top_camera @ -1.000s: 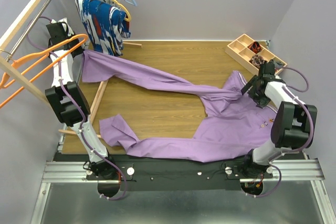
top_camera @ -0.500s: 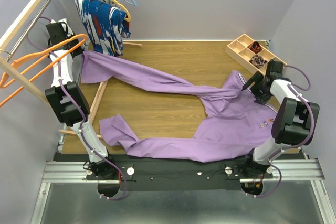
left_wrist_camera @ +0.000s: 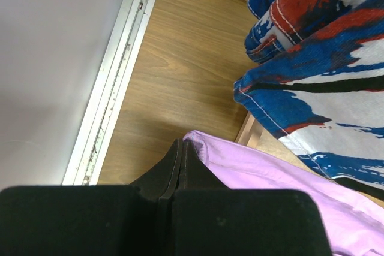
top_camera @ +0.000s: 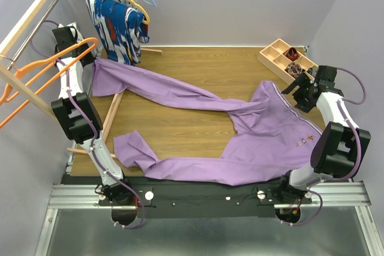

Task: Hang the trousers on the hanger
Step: Fold the trousers

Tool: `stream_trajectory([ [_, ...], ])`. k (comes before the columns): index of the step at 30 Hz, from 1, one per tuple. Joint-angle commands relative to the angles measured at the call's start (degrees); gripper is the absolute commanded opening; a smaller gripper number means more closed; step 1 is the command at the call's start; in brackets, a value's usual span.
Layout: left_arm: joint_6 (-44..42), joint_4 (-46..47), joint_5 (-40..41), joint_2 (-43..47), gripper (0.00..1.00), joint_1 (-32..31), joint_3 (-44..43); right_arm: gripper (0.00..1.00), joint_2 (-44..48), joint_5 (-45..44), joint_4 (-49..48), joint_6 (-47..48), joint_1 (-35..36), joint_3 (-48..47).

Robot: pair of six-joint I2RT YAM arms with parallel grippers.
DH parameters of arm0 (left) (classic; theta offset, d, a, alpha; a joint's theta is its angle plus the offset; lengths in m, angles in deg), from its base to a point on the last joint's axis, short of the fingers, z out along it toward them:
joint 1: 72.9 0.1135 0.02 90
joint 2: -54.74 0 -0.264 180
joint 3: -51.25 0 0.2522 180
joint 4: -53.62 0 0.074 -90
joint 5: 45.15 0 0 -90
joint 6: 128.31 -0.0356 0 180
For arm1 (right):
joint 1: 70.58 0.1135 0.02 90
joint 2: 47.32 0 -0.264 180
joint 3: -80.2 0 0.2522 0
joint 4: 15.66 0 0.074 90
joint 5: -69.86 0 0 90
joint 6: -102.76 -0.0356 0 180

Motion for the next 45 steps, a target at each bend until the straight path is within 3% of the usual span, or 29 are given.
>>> stream_trajectory([
  [1,-0.62,0.65,1.16,-0.87,0.0,0.77,-2.07,0.9,-1.75,-3.92,0.11,1.7,-0.37,2.18],
  [7,-0.27,0.47,0.71,-0.7,0.0,0.85,-2.33,0.88,-5.43,-7.96,0.11,-0.15,-0.37,6.31],
  [18,-0.18,0.91,0.45,-0.26,0.0,0.77,-1.1,0.84,-13.6,-15.08,1.86,-0.32,-0.37,3.24],
  [21,-0.18,1.17,0.36,-0.17,0.0,0.85,-0.84,0.76,-16.68,-17.8,4.06,-1.63,-0.37,2.1],
  [25,-0.35,1.17,0.1,-0.17,0.0,0.68,-0.75,0.52,-19.15,-19.83,5.91,-1.9,-0.37,1.48],
  [27,-0.53,1.26,0.19,-0.17,0.0,0.59,-0.75,0.45,-19.59,-21.32,6.78,-1.99,-0.37,1.39],
  [28,-0.62,1.18,0.45,-0.17,0.0,0.42,-0.75,0.31,-19.85,-22.11,7.22,-1.99,-0.37,1.31],
  [32,-0.53,1.35,0.01,-0.43,0.0,-0.2,-0.66,0.01,-19.68,-29.47,10.73,-3.04,-0.37,0.87],
  [38,-0.27,1.26,0.01,-0.7,0.0,-0.99,-0.66,0.01,-18.01,-40.73,15.65,-5.07,-3.61,0.69],
  [45,-0.79,1.09,0.54,-1.05,0.0,-0.99,-0.48,0.01,-15.29,-48.04,17.77,-4.45,-7.66,1.3],
])
